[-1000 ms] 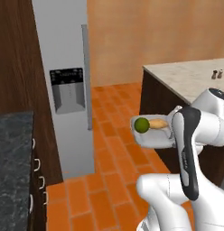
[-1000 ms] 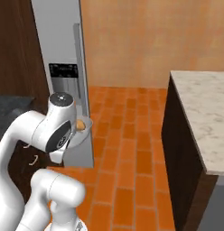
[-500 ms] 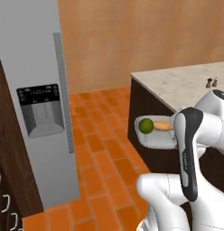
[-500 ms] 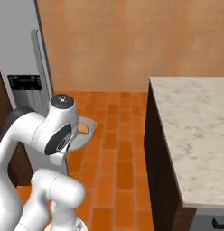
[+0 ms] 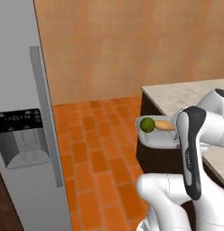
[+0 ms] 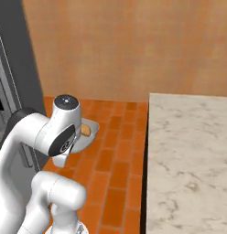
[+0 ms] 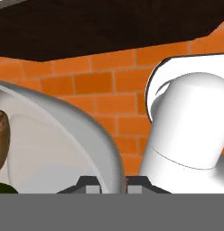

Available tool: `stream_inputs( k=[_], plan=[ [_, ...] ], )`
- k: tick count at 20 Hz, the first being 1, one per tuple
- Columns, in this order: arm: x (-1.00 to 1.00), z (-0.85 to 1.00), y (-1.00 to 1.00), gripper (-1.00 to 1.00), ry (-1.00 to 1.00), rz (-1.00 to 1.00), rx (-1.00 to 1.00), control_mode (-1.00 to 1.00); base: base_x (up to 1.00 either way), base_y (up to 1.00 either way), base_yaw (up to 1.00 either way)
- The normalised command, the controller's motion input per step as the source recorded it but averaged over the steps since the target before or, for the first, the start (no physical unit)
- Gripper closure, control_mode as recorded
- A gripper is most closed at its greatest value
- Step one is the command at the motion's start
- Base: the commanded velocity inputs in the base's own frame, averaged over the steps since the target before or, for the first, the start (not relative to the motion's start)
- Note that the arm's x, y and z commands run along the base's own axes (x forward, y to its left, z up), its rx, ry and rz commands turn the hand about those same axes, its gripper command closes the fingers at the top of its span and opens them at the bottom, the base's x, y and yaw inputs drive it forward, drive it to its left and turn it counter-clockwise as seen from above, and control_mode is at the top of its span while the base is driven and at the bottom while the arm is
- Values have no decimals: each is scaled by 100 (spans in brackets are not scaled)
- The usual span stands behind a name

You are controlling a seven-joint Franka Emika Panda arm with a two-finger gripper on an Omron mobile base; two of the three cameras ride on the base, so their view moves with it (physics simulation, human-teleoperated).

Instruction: Take the meat container that has the steak and place it on the second highest rack of the freezer. Then take the vegetable container that has the lime and potato and place it on the highest rack of the freezer.

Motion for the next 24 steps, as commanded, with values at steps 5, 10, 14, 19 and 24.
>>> stream_inputs(
  k=[5,10,14,19,24],
  plan=[
    [0,0,0,100,0,0,0,100,100,-20,26],
    [0,0,0,100,0,0,0,100,100,-28,26],
    [0,0,0,100,0,0,0,100,100,-39,24],
    [0,0,0,100,0,0,0,100,95,-25,26],
    [0,0,0,100,0,0,0,100,66,-4,41]
  ],
)
